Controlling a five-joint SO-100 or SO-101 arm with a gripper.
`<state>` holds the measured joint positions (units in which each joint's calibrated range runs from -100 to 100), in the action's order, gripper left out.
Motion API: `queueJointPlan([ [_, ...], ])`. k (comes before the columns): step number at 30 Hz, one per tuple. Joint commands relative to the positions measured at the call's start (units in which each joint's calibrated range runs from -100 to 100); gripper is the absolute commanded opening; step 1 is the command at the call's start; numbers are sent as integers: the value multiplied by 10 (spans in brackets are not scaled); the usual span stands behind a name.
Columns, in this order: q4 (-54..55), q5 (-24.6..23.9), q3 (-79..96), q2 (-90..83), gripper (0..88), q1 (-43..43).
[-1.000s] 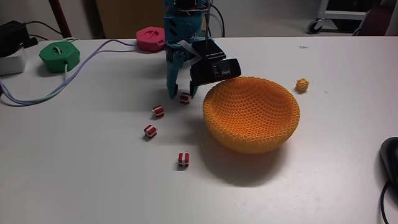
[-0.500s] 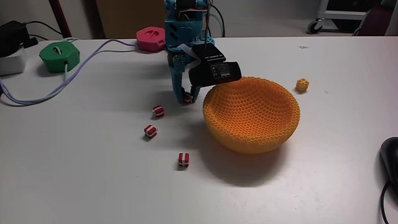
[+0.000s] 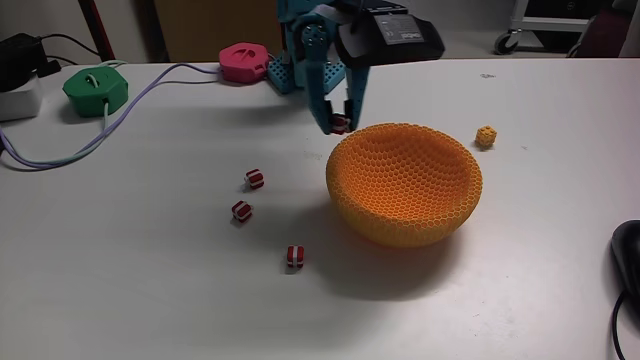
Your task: Place cube pieces into the yellow basket
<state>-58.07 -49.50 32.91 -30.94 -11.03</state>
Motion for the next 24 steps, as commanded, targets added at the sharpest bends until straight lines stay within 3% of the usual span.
queueJointPlan([
  [1, 100, -49, 14, 14, 0, -58],
  [2, 133, -62, 33, 21, 4, -66],
  [4, 224, -21, 70, 23, 268, -75],
  [5, 247, -8, 76, 23, 339, -79],
  [9, 265, 3, 85, 19, 425, -82],
  [15, 227, 26, 23, 40, 452, -28],
  [21, 73, 22, -223, 188, 327, 111],
  [24, 46, -19, -288, 264, 261, 145],
])
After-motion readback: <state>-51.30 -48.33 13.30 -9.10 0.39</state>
